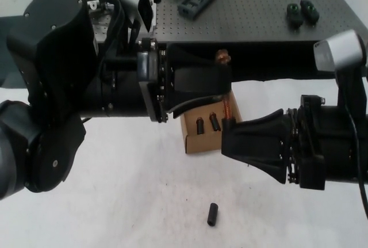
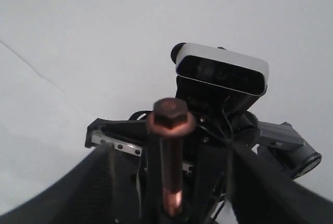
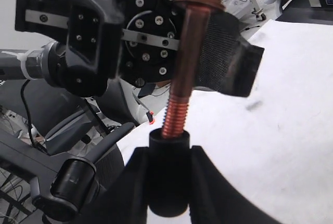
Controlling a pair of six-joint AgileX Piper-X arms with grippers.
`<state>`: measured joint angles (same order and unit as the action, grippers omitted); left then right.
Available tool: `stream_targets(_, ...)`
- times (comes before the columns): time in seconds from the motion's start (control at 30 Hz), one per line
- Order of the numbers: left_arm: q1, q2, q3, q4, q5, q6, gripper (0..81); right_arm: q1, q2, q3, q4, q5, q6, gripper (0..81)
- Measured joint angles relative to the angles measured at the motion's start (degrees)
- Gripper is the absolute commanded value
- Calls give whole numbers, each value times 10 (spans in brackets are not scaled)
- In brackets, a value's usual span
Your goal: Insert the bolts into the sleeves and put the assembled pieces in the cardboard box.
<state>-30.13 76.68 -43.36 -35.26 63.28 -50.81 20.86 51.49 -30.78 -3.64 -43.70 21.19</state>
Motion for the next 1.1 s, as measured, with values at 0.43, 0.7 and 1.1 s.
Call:
stream_targets(0.43, 2, 0, 0, 2, -9, 46, 441, 0, 1, 0, -127, 127, -127, 16)
stream_targets(0.7, 2, 0, 0, 2, -20, 90, 441, -34, 3, 0, -156, 172, -161, 16)
stream_targets(1.1, 3, 0, 0, 2, -68, 143, 441, -55, 54, -11, -206, 205, -163, 16)
